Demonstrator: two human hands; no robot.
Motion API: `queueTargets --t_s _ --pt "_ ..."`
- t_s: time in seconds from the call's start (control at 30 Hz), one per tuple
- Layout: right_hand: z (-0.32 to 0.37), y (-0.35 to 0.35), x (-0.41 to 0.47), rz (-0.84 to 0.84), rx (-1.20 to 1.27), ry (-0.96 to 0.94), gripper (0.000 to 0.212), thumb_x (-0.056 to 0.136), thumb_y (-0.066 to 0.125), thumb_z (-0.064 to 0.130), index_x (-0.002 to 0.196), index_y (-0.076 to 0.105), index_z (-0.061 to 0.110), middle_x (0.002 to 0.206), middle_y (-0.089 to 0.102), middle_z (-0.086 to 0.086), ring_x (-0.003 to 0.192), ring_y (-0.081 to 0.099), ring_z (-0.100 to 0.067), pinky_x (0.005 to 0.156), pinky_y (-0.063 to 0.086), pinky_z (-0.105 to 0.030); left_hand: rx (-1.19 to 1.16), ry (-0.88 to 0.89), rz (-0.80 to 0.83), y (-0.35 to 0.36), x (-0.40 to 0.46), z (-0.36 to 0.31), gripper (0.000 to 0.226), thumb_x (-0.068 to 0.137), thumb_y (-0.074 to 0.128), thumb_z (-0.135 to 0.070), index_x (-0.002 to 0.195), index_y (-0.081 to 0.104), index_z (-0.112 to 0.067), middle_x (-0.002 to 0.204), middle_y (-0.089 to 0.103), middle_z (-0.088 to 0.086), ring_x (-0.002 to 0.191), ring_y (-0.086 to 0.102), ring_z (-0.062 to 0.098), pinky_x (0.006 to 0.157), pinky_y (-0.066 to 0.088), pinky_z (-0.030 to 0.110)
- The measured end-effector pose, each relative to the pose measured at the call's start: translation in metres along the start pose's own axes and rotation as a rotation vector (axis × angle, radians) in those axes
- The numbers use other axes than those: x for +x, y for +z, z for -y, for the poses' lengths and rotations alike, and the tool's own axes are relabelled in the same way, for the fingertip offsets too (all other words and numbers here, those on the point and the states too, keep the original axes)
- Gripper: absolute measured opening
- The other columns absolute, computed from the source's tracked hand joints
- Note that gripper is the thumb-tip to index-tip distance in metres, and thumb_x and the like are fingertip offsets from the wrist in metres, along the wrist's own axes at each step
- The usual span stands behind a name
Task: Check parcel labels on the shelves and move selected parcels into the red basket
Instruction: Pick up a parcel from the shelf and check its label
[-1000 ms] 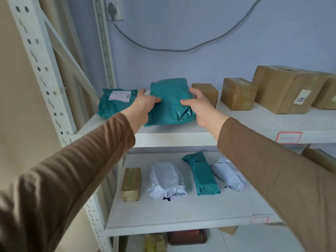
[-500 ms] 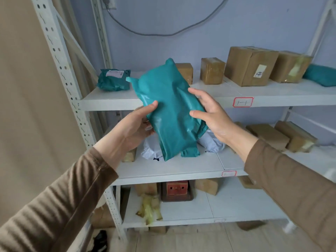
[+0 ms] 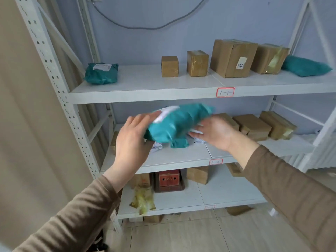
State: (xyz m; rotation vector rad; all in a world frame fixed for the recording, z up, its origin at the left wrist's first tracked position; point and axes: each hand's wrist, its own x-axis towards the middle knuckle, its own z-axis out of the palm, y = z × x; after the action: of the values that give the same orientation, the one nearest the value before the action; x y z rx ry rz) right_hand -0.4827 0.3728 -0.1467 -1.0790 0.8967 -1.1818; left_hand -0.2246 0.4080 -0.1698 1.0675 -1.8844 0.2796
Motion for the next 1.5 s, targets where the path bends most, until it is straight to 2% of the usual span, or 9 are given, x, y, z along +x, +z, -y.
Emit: queueTargets --t_s 0.17,0.27,0.4,0.53,0.6,0.7,0.8,0.97,1.5 --pt "-0.005 -0.015 -0.008 0.176 0.076 0.231 0.074 0.1 0.036 0.069 0.144 0.058 0.014 0.145 0.058 -0.015 0.127 0.055 -0.033 0.106 0.043 -0.046 0.367 0.5 0.02 -0.006 0.004 0.001 0.049 0.097 0.073 -0.027 0.144 0.061 -0.029 0.142 0.064 0.001 0.129 0.059 0.03 0.098 0.045 0.044" --pt "-0.011 -0.01 -0.014 0.247 0.018 0.195 0.064 0.096 0.051 0.059 0.142 0.057 0.014 0.139 0.059 -0.015 0.124 0.057 -0.031 0.104 0.047 -0.042 0.364 0.568 0.008 -0.001 0.006 0.003 0.045 0.1 0.069 -0.025 0.144 0.061 -0.03 0.145 0.063 0.001 0.131 0.059 0.03 0.101 0.043 0.043" --pt "-0.014 0.008 -0.02 0.131 -0.003 0.071 0.05 0.084 0.073 0.021 0.133 0.064 0.015 0.124 0.074 -0.013 0.102 0.074 -0.027 0.082 0.063 -0.04 0.211 0.364 0.03 0.014 0.009 0.015 0.064 0.092 0.078 -0.018 0.151 0.053 -0.028 0.155 0.052 0.005 0.141 0.049 0.032 0.11 0.039 0.046" --pt "-0.017 0.022 -0.014 -0.057 -0.2 -0.163 0.053 0.086 0.079 0.012 0.134 0.058 0.017 0.121 0.076 -0.001 0.109 0.074 -0.02 0.089 0.061 -0.038 -0.165 -0.199 0.201 0.037 0.003 0.024 0.106 0.093 0.072 -0.004 0.165 0.001 -0.035 0.174 -0.01 0.001 0.158 -0.016 0.009 0.125 0.008 0.042" --pt "-0.018 0.026 -0.012 -0.121 -0.309 -0.294 0.05 0.088 0.078 0.012 0.133 0.057 0.016 0.125 0.074 0.003 0.111 0.072 -0.013 0.087 0.061 -0.027 -0.658 -0.563 0.237 0.036 0.004 0.013 0.092 0.102 0.059 -0.005 0.164 0.001 -0.039 0.174 0.007 -0.003 0.158 -0.001 0.005 0.127 0.014 0.04" --pt "-0.018 0.029 -0.008 -0.183 -0.41 -0.401 0.049 0.088 0.08 0.018 0.131 0.056 0.018 0.124 0.072 0.01 0.108 0.07 -0.003 0.086 0.059 -0.021 -1.246 -1.014 0.263 0.03 0.012 -0.009 0.035 0.108 0.047 -0.042 0.142 0.052 -0.039 0.145 0.062 0.001 0.133 0.059 0.025 0.116 0.043 0.048" --pt "-0.019 0.031 0.001 -0.194 -0.328 -0.398 0.044 0.089 0.079 0.02 0.126 0.057 0.025 0.119 0.072 0.016 0.104 0.071 0.001 0.084 0.059 -0.021 -1.218 -0.896 0.366 0.034 0.014 -0.013 0.055 0.091 0.06 -0.059 0.142 0.051 -0.041 0.138 0.068 -0.01 0.123 0.067 0.017 0.103 0.053 0.042" --pt "-0.006 0.03 0.027 -0.159 -0.124 -0.297 0.044 0.088 0.079 0.026 0.128 0.06 0.026 0.124 0.074 0.006 0.113 0.072 -0.016 0.098 0.058 -0.044 -1.234 -0.865 0.199 0.044 0.034 -0.008 0.057 0.093 0.072 -0.006 0.141 0.05 -0.03 0.128 0.073 -0.001 0.106 0.075 0.019 0.082 0.063 0.033" --pt "0.074 0.092 0.225 -0.188 -0.271 -0.323 0.057 0.095 0.068 0.005 0.14 0.039 0.022 0.128 0.061 -0.004 0.103 0.067 -0.016 0.075 0.06 -0.028 -1.159 -0.99 -0.145 0.066 0.232 0.118 0.047 0.098 0.066 -0.003 0.129 0.032 -0.013 0.11 0.061 0.008 0.088 0.071 0.02 0.066 0.064 0.032"
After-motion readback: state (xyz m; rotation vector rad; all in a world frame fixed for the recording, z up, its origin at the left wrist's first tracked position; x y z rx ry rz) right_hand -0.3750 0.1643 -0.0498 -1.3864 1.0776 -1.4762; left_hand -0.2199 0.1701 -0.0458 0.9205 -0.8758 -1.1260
